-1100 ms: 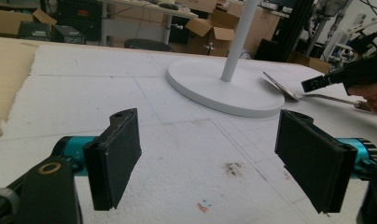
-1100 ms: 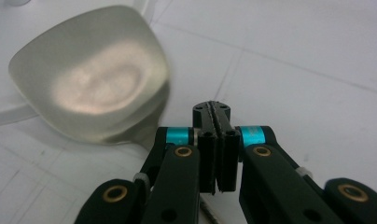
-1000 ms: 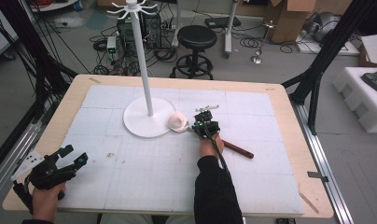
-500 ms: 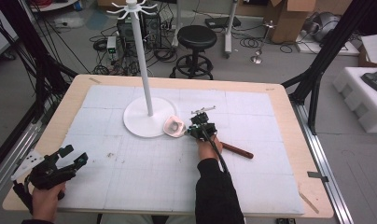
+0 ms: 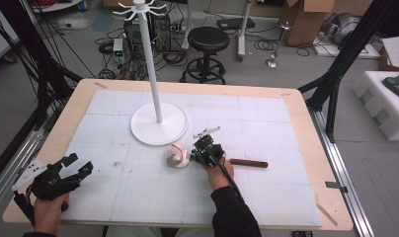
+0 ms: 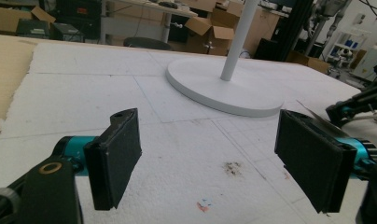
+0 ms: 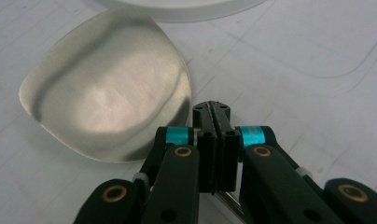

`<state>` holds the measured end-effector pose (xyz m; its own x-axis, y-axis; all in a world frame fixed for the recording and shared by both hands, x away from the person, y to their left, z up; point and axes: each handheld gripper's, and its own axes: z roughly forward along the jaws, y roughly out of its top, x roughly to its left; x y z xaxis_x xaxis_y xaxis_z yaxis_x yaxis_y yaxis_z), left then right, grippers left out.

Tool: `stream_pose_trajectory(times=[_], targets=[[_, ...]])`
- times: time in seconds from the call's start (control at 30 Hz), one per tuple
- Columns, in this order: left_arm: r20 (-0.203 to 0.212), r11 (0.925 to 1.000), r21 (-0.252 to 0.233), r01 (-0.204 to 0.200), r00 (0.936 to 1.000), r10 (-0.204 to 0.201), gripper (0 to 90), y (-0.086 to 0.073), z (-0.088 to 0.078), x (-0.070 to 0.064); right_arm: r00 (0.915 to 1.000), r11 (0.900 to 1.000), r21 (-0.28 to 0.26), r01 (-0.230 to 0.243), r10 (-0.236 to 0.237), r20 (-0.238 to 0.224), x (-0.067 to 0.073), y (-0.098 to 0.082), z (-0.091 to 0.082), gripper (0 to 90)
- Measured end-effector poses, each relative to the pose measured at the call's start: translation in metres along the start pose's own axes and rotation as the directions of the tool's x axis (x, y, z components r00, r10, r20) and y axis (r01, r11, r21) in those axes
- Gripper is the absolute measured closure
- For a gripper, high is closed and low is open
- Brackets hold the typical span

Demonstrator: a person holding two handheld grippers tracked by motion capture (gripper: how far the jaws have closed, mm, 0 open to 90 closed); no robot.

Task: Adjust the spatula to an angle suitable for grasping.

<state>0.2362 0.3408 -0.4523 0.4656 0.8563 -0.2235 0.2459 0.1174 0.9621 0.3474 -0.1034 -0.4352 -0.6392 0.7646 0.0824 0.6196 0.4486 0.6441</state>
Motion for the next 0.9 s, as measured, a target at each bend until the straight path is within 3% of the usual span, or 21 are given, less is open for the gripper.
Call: stream_pose_trajectory(times=[0.17, 0.27, 0.33, 0.37, 0.4, 0.43, 0.47, 0.5, 0.57, 0.6, 0.63, 0.67, 0.7, 0.73, 0.77, 0.8, 0.83, 0.9], targets=[[0.000, 1.0000, -0.001, 0.000, 1.0000, 0.000, 22.8, 0.000, 0.000, 0.000, 0.9981, 0.999, -0.024, 0.032, -0.033, -0.052, 0.017, -0.016, -0.009, 89.3], [0.000, 1.0000, -0.002, -0.004, 1.0000, 0.004, 22.8, 0.000, 0.000, 0.000, 0.9970, 0.996, -0.072, 0.057, -0.061, -0.049, 0.019, -0.021, -0.018, 89.2], [0.000, 1.0000, -0.004, -0.006, 1.0000, 0.006, 22.9, 0.000, 0.000, -0.001, 0.9987, 0.989, -0.141, 0.038, -0.042, -0.028, 0.010, -0.025, -0.032, 89.3], [0.000, 1.0000, -0.004, -0.006, 1.0000, 0.006, 22.9, 0.000, 0.000, -0.001, 0.9987, 0.989, -0.141, 0.038, -0.042, -0.028, 0.010, -0.025, -0.032, 89.3], [0.001, 1.0000, -0.004, -0.006, 1.0000, 0.006, 22.8, 0.000, 0.000, -0.001, 0.9997, 0.976, -0.219, 0.000, 0.005, 0.024, -0.009, -0.032, -0.052, 89.4], [0.001, 1.0000, -0.002, -0.005, 1.0000, 0.005, 22.9, 0.000, 0.000, 0.000, 0.9984, 0.969, -0.246, -0.019, 0.031, 0.047, -0.020, -0.038, -0.062, 89.4], [0.001, 1.0000, -0.002, -0.005, 1.0000, 0.005, 22.9, 0.000, 0.000, 0.000, 0.9984, 0.969, -0.246, -0.019, 0.031, 0.047, -0.020, -0.038, -0.062, 89.4], [0.001, 1.0000, 0.000, -0.005, 1.0000, 0.005, 22.8, 0.000, 0.000, 0.000, 0.9892, 0.953, -0.292, -0.077, 0.110, 0.097, -0.046, -0.053, -0.079, 89.4], [0.000, 1.0000, -0.001, -0.005, 1.0000, 0.005, 22.9, 0.000, 0.000, -0.001, 0.9687, 0.942, -0.311, -0.130, 0.187, 0.163, -0.071, -0.072, -0.094, 89.4], [0.000, 1.0000, -0.002, -0.006, 1.0000, 0.006, 22.9, 0.000, 0.000, -0.001, 0.9544, 0.936, -0.317, -0.152, 0.223, 0.199, -0.083, -0.083, -0.100, 89.4], [-0.001, 1.0000, -0.002, -0.007, 1.0000, 0.007, 22.9, 0.000, 0.000, -0.001, 0.9544, 0.936, -0.317, -0.152, 0.223, 0.199, -0.083, -0.083, -0.100, 89.4], [-0.002, 1.0000, 0.001, -0.008, 1.0000, 0.008, 22.9, 0.000, 0.000, -0.001, 0.9206, 0.925, -0.321, -0.206, 0.294, 0.257, -0.103, -0.105, -0.111, 89.4], [-0.002, 1.0000, 0.001, -0.008, 1.0000, 0.008, 22.9, 0.000, 0.000, -0.001, 0.9015, 0.917, -0.323, -0.235, 0.330, 0.280, -0.111, -0.115, -0.115, 89.4], [-0.002, 1.0000, 0.001, -0.008, 1.0000, 0.008, 22.9, 0.000, 0.000, -0.001, 0.9015, 0.917, -0.323, -0.235, 0.330, 0.280, -0.111, -0.115, -0.115, 89.4], [-0.004, 1.0000, 0.004, -0.008, 1.0000, 0.008, 22.9, 0.000, 0.000, -0.001, 0.8694, 0.897, -0.332, -0.292, 0.393, 0.299, -0.122, -0.135, -0.123, 89.4], [-0.004, 1.0000, 0.004, -0.008, 1.0000, 0.008, 22.9, 0.000, 0.000, -0.001, 0.8694, 0.897, -0.332, -0.292, 0.393, 0.299, -0.122, -0.135, -0.123, 89.4], [-0.004, 1.0000, 0.004, -0.008, 1.0000, 0.008, 22.9, 0.000, 0.000, -0.001, 0.8511, 0.888, -0.329, -0.322, 0.424, 0.310, -0.128, -0.149, -0.127, 89.4], [-0.005, 1.0000, 0.004, -0.008, 1.0000, 0.008, 22.9, 0.000, 0.000, -0.001, 0.8547, 0.892, -0.319, -0.321, 0.418, 0.308, -0.126, -0.156, -0.128, 89.4]])
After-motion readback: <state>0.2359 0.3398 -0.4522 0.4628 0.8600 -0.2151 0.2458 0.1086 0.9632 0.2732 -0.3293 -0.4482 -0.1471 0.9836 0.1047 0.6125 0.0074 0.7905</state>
